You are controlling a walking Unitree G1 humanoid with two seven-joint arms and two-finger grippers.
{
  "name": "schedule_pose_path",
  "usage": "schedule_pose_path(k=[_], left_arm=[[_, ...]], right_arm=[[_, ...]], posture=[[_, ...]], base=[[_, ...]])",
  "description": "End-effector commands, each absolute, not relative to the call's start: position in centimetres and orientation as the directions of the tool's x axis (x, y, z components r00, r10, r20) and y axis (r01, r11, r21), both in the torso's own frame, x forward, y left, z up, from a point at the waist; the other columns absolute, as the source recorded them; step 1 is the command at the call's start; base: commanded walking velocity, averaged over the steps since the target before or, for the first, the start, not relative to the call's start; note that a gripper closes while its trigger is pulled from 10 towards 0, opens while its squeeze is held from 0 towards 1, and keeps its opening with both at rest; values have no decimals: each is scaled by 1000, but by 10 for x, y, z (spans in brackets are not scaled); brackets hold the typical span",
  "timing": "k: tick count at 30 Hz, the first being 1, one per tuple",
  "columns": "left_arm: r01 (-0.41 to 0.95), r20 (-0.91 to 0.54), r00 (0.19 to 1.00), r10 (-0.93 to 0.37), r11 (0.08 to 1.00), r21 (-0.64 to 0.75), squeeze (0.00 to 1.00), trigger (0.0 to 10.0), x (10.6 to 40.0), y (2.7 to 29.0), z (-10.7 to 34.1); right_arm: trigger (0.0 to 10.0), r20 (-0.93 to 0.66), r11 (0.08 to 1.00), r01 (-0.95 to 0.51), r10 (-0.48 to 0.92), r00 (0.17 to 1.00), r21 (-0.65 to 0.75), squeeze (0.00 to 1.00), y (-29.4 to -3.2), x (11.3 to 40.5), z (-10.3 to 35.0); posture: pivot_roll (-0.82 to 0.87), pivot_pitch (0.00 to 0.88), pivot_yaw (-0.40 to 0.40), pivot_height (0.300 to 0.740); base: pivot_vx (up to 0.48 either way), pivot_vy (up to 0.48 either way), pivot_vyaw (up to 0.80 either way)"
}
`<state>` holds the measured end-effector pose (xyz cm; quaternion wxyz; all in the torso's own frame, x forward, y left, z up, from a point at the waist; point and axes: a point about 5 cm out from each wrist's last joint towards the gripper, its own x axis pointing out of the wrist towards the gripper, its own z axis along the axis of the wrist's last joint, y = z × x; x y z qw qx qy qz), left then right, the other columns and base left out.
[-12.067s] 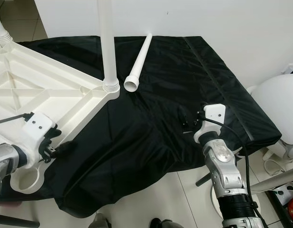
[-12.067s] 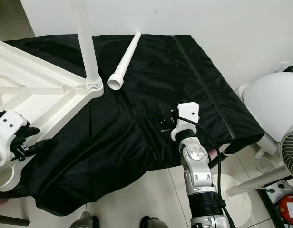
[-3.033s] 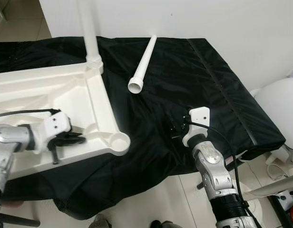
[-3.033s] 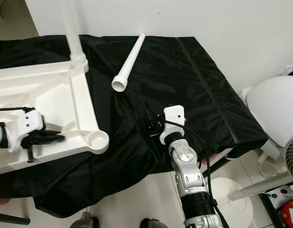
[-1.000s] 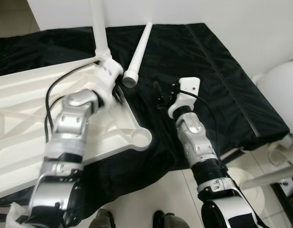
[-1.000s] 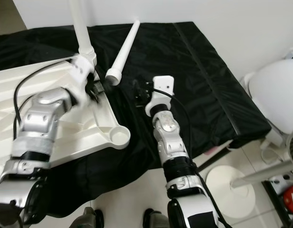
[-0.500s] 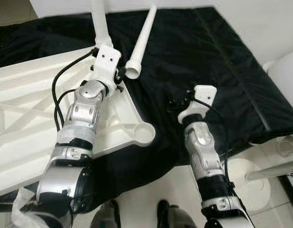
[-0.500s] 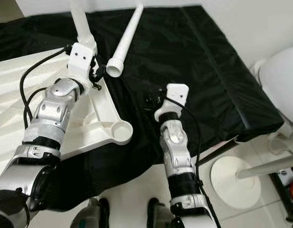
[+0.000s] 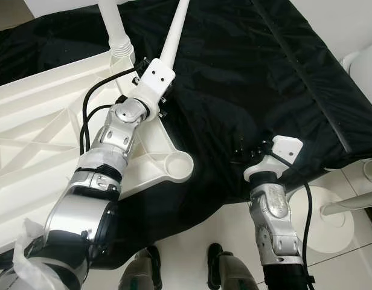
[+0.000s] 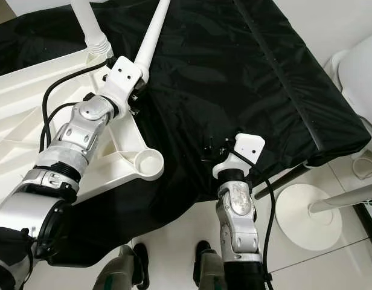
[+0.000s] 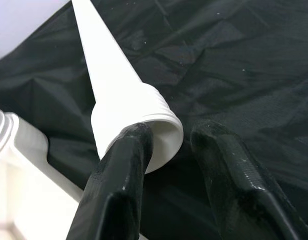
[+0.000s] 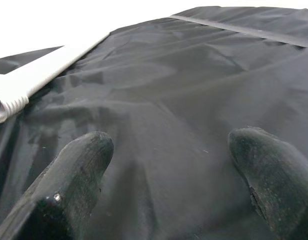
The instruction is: Building children table
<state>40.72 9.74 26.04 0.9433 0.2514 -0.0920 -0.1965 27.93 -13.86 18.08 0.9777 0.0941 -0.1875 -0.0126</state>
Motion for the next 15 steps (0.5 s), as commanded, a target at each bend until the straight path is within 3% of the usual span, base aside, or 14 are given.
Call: schedule_pose_path(k=[1,3,4,9,12,13,14,15], left_arm=[[163,158,948,-275,850,502,0,10000,410,109,264],[158,171,945,-278,849,505,0,10000,411,111,268],[193,188,930,-315,856,480,1000,10000,409,118,272],[281,177,895,-410,826,489,1000,10000,402,121,268],[444,148,798,-584,737,510,1000,10000,390,119,266],[444,148,798,-584,737,510,1000,10000,390,119,266],[477,133,765,-631,693,540,882,10000,387,118,266],[477,133,765,-631,693,540,882,10000,387,118,266]], right_arm=[[10000,328,978,14,-84,941,210,0,-138,275,173],[10000,321,978,23,-91,943,209,0,-140,273,172],[10000,308,978,27,-91,947,206,0,-142,271,169],[10000,298,980,10,-70,952,198,0,-141,272,167],[10000,275,980,-80,28,961,183,0,-136,270,162],[10000,275,980,-80,28,961,183,0,-136,270,162],[10000,265,978,-115,66,962,174,0,-136,268,160],[10000,265,978,-115,66,962,174,0,-136,268,160]], posture=[[-38,316,93,740],[-38,316,93,740],[-17,294,76,740],[-1,272,58,740],[27,247,48,740],[27,247,48,740],[27,238,47,740],[27,238,47,740]], base=[[0,0,0],[0,0,0],[0,0,0],[0,0,0],[0,0,0],[0,0,0],[0,0,0],[0,0,0]])
